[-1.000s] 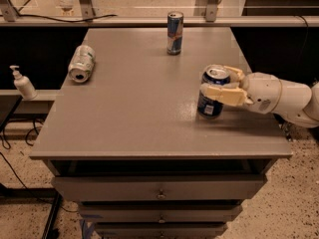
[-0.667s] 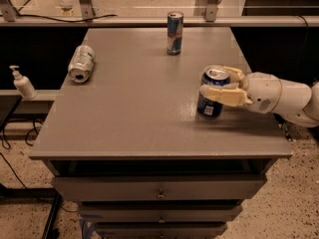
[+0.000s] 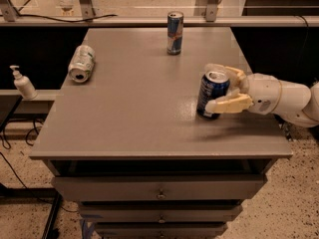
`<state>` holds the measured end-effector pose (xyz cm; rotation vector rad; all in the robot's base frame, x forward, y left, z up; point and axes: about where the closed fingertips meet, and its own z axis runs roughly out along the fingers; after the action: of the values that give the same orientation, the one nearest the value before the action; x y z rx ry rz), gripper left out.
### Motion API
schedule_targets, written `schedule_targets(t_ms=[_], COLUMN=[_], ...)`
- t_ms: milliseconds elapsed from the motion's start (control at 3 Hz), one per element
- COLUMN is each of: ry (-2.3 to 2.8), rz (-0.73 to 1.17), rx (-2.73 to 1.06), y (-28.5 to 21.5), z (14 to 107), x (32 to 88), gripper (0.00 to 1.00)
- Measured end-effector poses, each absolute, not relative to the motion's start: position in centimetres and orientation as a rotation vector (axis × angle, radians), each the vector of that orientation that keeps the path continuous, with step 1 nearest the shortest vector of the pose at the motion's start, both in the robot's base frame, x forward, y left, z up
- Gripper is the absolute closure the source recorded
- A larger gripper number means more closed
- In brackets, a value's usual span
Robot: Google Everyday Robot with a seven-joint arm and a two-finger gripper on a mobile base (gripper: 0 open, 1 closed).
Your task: Place pepsi can upright
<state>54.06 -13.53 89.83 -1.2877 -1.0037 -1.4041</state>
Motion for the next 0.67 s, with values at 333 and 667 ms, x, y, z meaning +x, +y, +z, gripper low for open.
schedule_targets(t_ms=[333, 667], ry=[-1.021, -1.053], rz=[-1.416, -1.452], rx=[-1.274, -1.306], y=[-14.6, -18.1], z=[90.7, 92.8], x=[53.6, 52.7], gripper=[0.00, 0.00])
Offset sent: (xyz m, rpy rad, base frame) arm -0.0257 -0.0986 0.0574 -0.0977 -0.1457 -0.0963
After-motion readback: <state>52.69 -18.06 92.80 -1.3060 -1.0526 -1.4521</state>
